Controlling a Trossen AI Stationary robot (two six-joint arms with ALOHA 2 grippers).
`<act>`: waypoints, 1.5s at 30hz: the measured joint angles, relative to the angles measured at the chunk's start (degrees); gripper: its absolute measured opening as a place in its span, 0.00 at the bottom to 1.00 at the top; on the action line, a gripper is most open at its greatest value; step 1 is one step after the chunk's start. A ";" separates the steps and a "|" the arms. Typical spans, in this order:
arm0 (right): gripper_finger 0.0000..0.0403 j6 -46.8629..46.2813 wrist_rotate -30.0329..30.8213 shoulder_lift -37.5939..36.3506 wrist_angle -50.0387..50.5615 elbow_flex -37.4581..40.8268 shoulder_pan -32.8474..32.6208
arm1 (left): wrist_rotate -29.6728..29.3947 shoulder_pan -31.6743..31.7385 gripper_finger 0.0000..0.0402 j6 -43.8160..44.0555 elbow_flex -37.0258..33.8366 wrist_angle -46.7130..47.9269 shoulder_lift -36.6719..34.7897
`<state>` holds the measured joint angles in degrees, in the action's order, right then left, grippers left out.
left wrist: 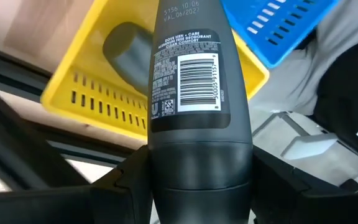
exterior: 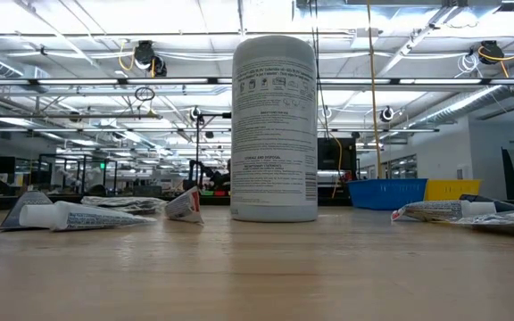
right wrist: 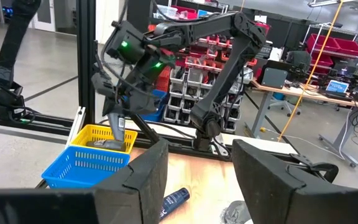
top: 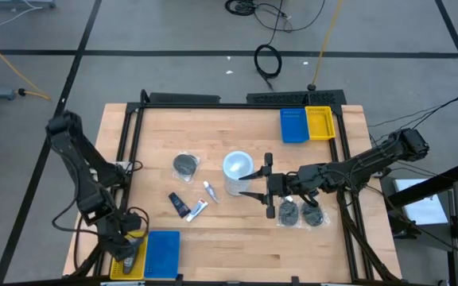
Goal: Pick & Place Travel size toiletries
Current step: Put the black roll-on bottle into the bottom yellow bin, then put the left blue shave cream into the top blue bin
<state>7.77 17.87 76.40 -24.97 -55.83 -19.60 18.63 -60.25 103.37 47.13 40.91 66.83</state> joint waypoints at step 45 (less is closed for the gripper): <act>0.42 0.24 -0.01 0.00 -0.42 0.00 0.00 | 2.79 8.30 0.63 -8.62 0.00 -0.45 4.19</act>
<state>8.01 17.86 76.40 -25.39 -55.83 -19.60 21.41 -51.95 94.75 47.13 40.46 71.02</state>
